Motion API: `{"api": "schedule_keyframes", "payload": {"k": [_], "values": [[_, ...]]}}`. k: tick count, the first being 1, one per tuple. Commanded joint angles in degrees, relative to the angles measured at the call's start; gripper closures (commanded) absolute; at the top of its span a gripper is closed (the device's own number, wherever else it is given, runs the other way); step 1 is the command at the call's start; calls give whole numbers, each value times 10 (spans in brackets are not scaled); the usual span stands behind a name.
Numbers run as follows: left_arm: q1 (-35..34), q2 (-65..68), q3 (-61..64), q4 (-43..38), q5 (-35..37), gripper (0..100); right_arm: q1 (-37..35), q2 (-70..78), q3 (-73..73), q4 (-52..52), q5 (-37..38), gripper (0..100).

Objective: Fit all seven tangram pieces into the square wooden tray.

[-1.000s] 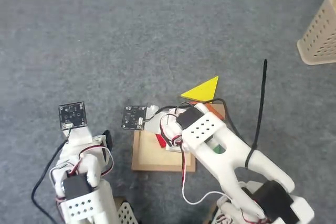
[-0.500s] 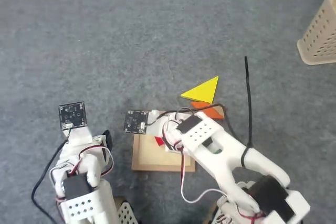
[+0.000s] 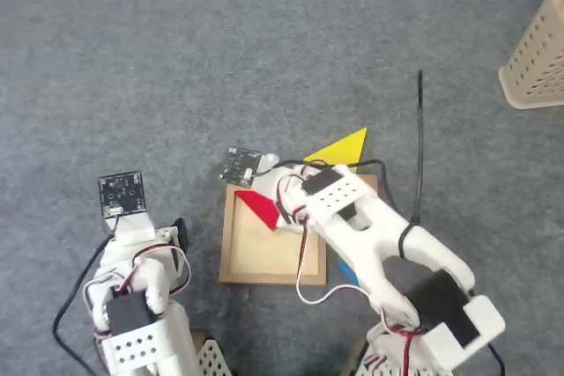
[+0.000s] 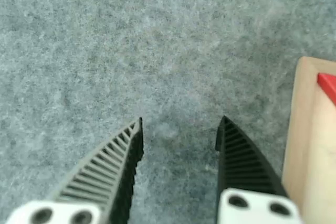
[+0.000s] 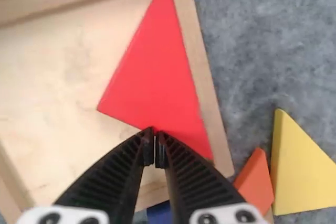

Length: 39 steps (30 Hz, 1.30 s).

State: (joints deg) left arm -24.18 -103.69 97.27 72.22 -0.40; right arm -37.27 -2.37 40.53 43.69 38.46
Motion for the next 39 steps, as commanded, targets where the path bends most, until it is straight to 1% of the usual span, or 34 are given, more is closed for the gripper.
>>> {"api": "schedule_keyframes", "payload": {"k": [1, 3, 6, 8, 13, 14, 17, 19, 21, 23, 25, 30, 33, 35, 37, 39], "values": [[2, -8, -7, 3, -4, 784, 29, 1, -26, -13, -8, 975], [2, -8, -7, 3, -4, 784, 29, -3, -27, -7, -9, 976], [2, -8, -7, 3, -4, 784, 34, -44, -27, 12, -45, 976], [2, -8, -7, 3, -4, 784, 50, -87, -27, 30, -64, 975], [2, -8, -7, 3, -4, 784, 128, -181, -25, 48, -75, 978], [2, -8, -7, 3, -4, 784, 146, -189, -26, 48, -90, 978], [2, -8, -7, 3, -4, 784, 196, -189, -36, 50, -170, 974], [2, -8, -7, 3, -4, 784, 219, -166, -57, 64, -185, 957], [2, -8, -7, 3, -4, 784, 236, -127, -92, 90, -190, 898], [2, -8, -7, 3, -4, 784, 238, -80, -125, 110, -201, 834], [2, -8, -7, 3, -4, 784, 235, -35, -153, 120, -212, 805], [2, -8, -7, 3, -4, 784, 236, 51, -215, 140, -209, 801], [2, -8, -7, 3, -4, 784, 233, 76, -238, 145, -194, 801], [2, -8, -7, 3, -4, 784, 226, 83, -252, 140, -198, 801], [2, -8, -7, 3, -4, 784, 213, 88, -284, 139, -227, 801], [2, -8, -7, 3, -4, 784, 198, 89, -315, 140, -287, 804]]}}
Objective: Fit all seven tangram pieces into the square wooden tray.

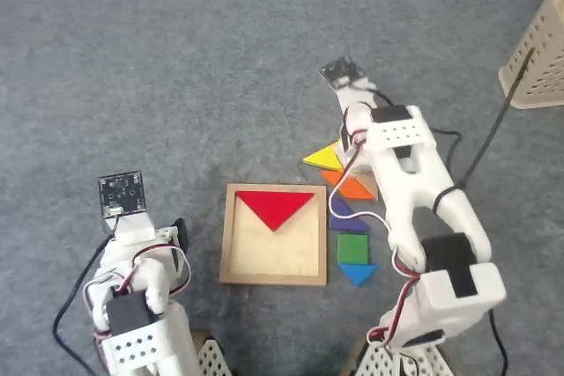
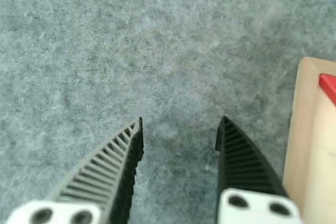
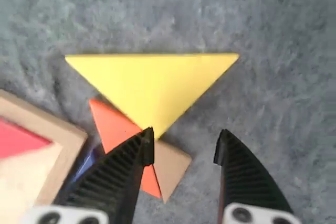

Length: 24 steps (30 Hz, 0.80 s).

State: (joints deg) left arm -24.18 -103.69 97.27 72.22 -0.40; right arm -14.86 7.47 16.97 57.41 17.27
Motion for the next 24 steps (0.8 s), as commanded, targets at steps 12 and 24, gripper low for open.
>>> {"api": "schedule_keyframes", "payload": {"k": [12, 24], "values": [[2, -8, -7, 3, -4, 784, -43, 93, -137, -73, -368, 800], [2, -8, -7, 3, -4, 784, -37, 164, -176, 8, -367, 748]]}}
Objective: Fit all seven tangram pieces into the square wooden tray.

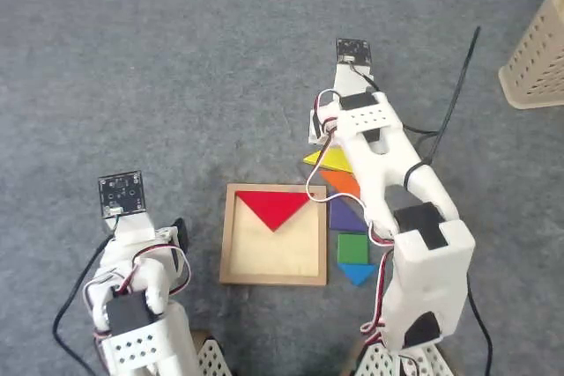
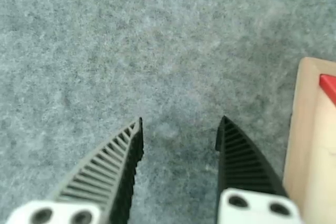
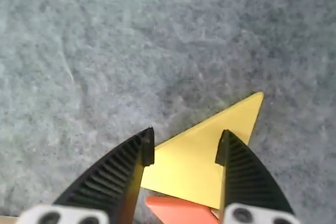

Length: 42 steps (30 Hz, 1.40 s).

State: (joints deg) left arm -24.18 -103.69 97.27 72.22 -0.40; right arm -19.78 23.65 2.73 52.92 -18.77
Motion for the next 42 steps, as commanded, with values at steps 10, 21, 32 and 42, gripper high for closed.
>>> {"api": "schedule_keyframes", "payload": {"k": [10, 21, 32, 42], "values": [[2, -8, -7, 3, -4, 784, 8, 3, -55, 111, -10, 707], [2, -8, -7, 3, -4, 784, -27, 63, -135, 147, -107, 706], [2, -8, -7, 3, -4, 784, -25, 167, -226, 179, -191, 706], [2, -8, -7, 3, -4, 784, -15, 189, -232, 208, -216, 710]]}}
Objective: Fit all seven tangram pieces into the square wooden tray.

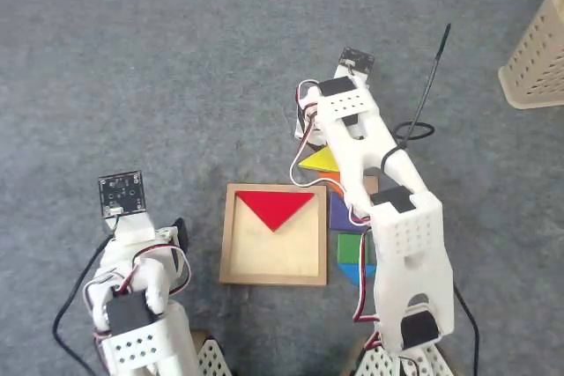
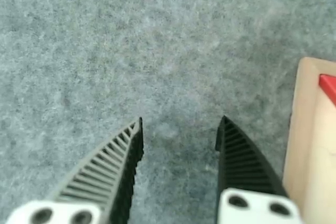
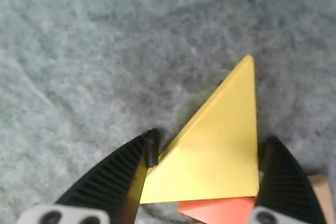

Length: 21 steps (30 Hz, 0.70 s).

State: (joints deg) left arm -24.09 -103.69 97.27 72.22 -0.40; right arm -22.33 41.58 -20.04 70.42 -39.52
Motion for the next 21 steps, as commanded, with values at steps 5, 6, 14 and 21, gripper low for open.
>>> {"api": "schedule_keyframes", "payload": {"k": [5, 6, 14, 21], "values": [[1, -8, -7, 3, -4, 784, 58, 9, -21, 73, 55, 710], [1, -8, -7, 3, -4, 784, 67, 9, -28, 80, 86, 709], [1, -8, -7, 3, -4, 784, 109, 8, -66, 92, 229, 708], [1, -8, -7, 3, -4, 784, 76, -7, -118, 162, 307, 698]]}}
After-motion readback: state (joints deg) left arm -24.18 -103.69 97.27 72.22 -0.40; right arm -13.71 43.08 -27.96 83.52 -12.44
